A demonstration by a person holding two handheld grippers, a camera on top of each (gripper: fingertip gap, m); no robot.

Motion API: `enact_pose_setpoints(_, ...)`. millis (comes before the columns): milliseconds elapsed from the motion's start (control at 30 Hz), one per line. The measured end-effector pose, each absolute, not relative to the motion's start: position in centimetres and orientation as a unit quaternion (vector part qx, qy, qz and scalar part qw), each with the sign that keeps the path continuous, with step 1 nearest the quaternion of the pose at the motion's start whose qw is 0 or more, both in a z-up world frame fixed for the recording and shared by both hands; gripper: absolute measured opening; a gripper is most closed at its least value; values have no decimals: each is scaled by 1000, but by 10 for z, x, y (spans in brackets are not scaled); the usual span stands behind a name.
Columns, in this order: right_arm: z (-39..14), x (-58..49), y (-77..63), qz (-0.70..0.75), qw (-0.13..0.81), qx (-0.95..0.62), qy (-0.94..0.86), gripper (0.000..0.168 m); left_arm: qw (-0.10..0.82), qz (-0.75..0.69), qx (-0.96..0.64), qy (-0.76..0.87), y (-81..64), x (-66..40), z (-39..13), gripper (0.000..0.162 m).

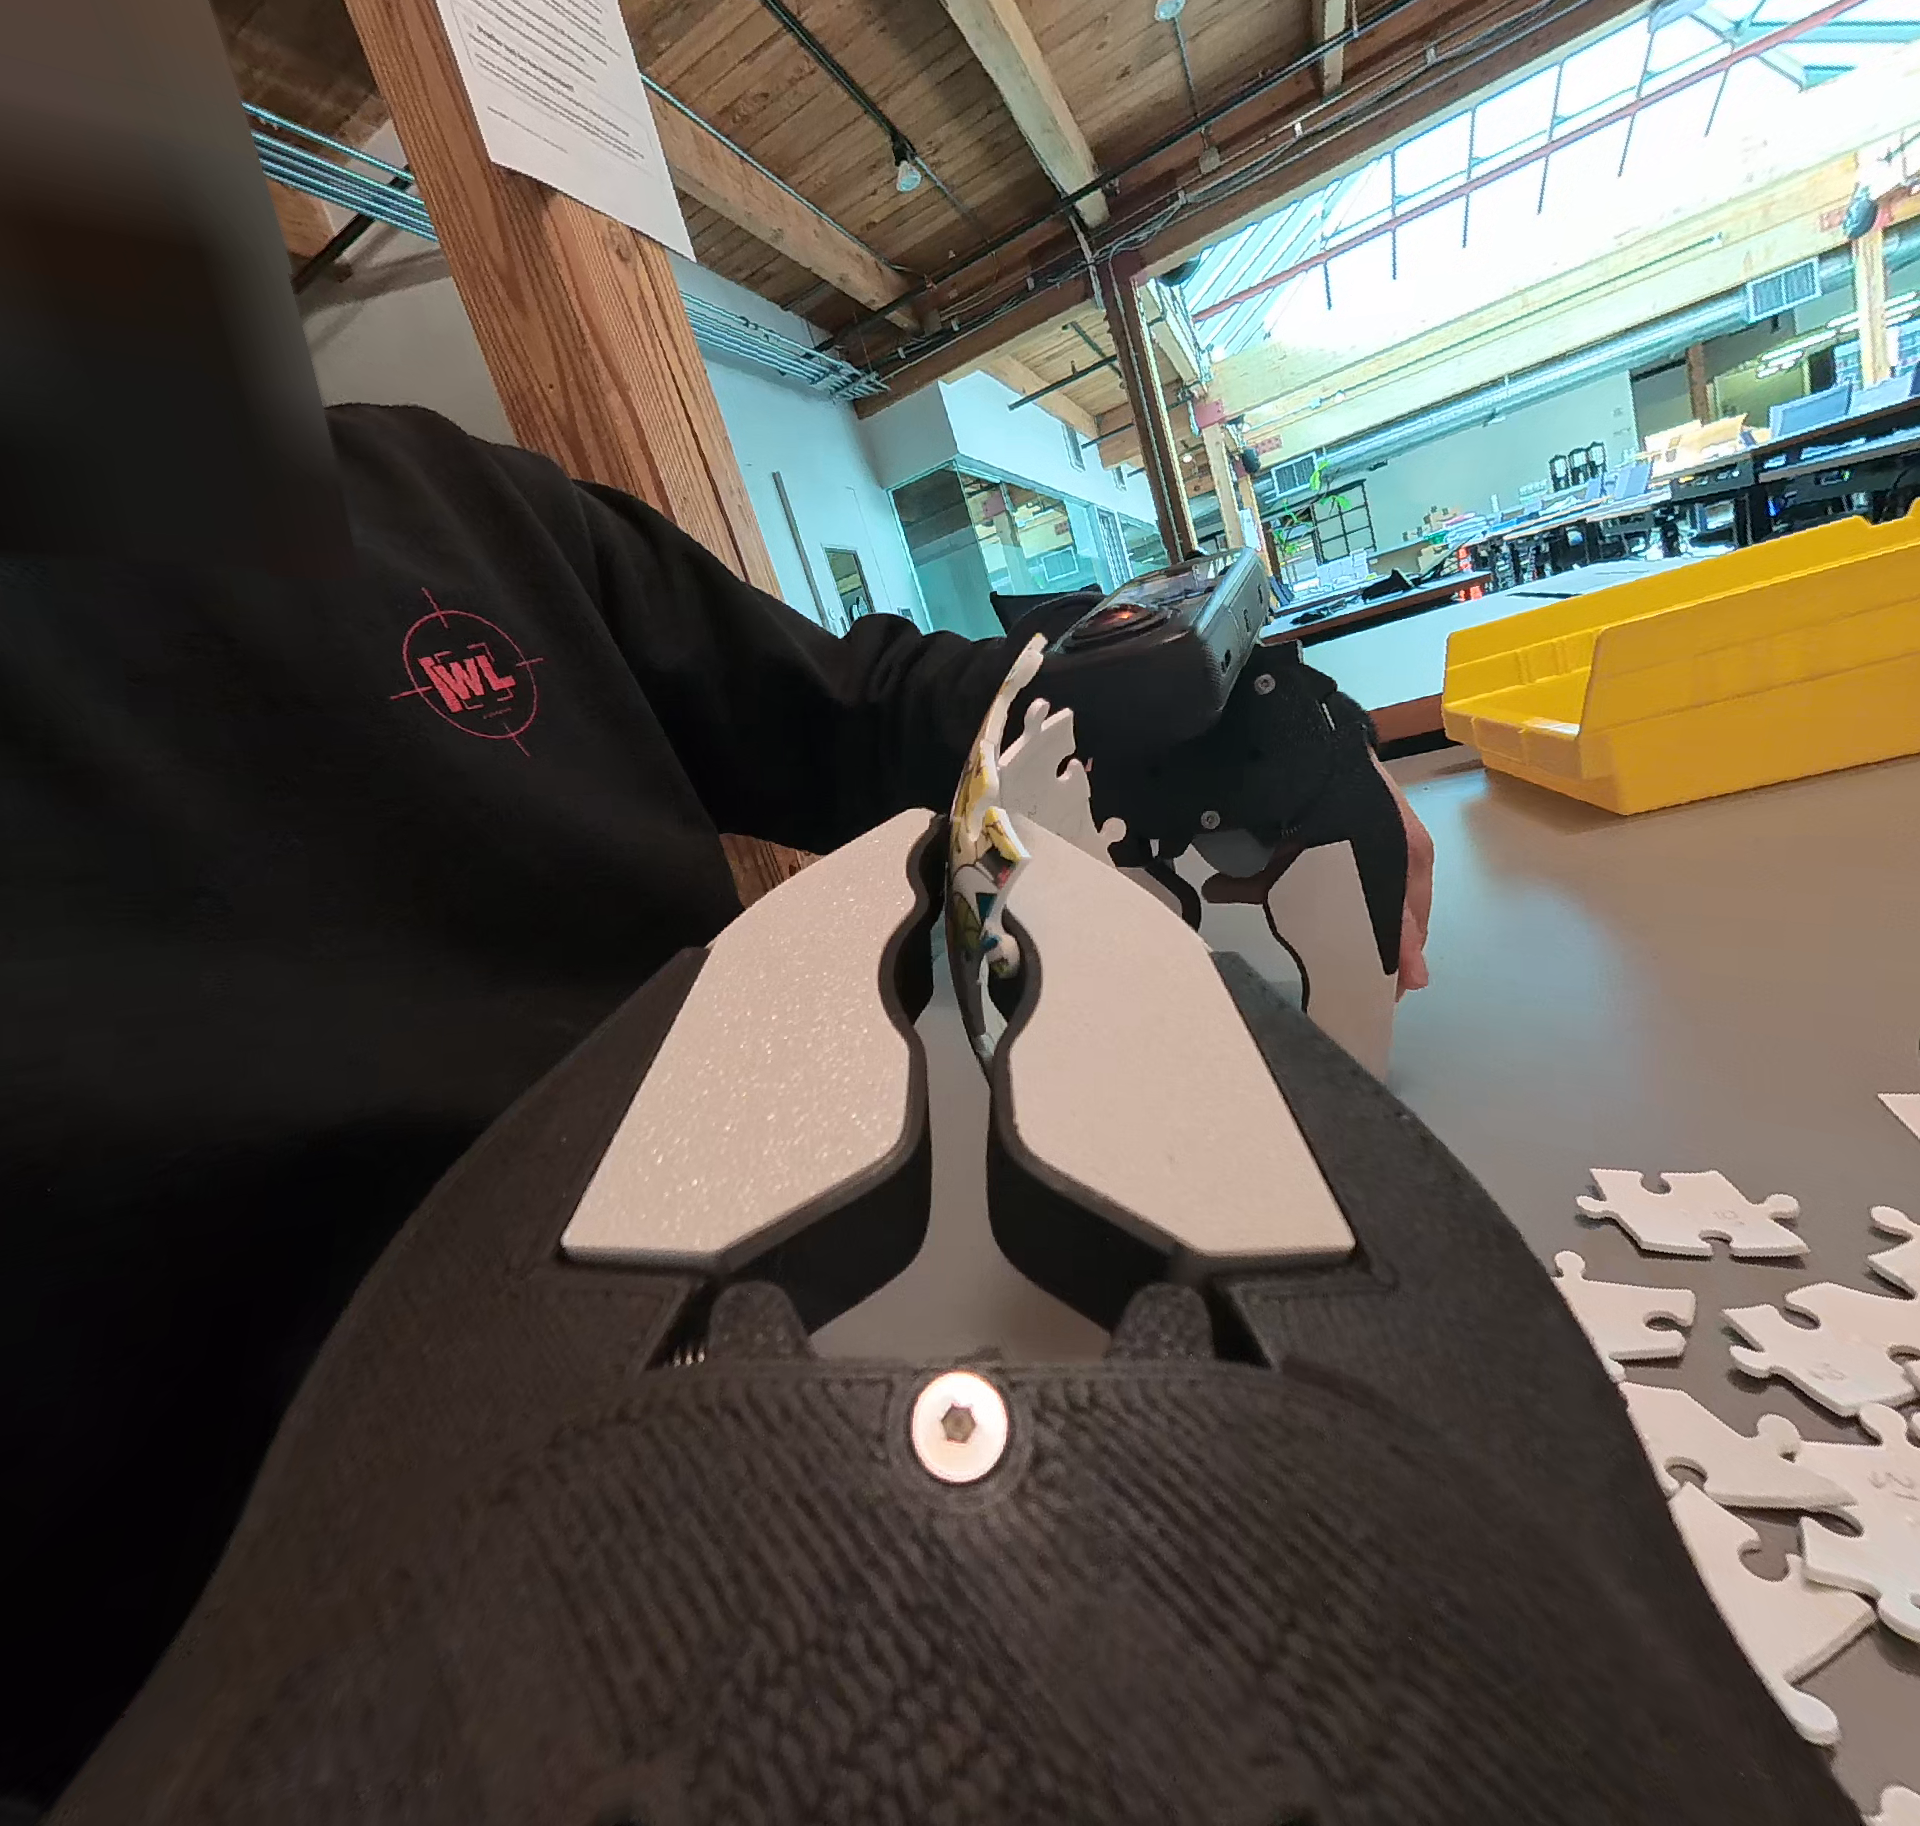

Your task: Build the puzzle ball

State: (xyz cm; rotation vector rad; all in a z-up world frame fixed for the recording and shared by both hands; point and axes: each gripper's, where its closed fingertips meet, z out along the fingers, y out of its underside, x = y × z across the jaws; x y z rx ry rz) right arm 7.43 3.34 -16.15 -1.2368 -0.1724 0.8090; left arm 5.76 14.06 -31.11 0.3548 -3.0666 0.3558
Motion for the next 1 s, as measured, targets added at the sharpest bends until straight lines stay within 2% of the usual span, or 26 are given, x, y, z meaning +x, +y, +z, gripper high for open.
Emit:
enact_pose_setpoints(267, -161, 73, 33, 370, 734, -563, -81, 5, 10, 104, 112, -988, 144, 66, -312, 31)
enact_pose_setpoints(467, -159, 73, 32, 370, 737, -560, -81, 5, -16, 96, 70, -993, 147, 66, -313, 29)
enact_pose_setpoints(600, -159, 72, 32, 371, 736, -560, -85, 5, -11, 107, 97, -989, 147, 68, -312, 29)
enact_pose_setpoints(633, -159, 71, 32, 372, 735, -560, -86, 5, -1, 124, 109, -986, 145, 67, -309, 19)
enact_pose_setpoints(700, -159, 71, 32, 372, 735, -561, -86, 5, 10, 167, 140, -976, 140, 72, -303, 9)
enact_pose_setpoints(900, -159, 71, 32, 374, 735, -559, -85, 5, 16, 203, 209, -957, 154, 89, -307, 0)
enact_pose_setpoints(1000, -159, 72, 31, 374, 736, -558, -85, 5, -34, 201, 195, -960, 161, 99, -304, 0)
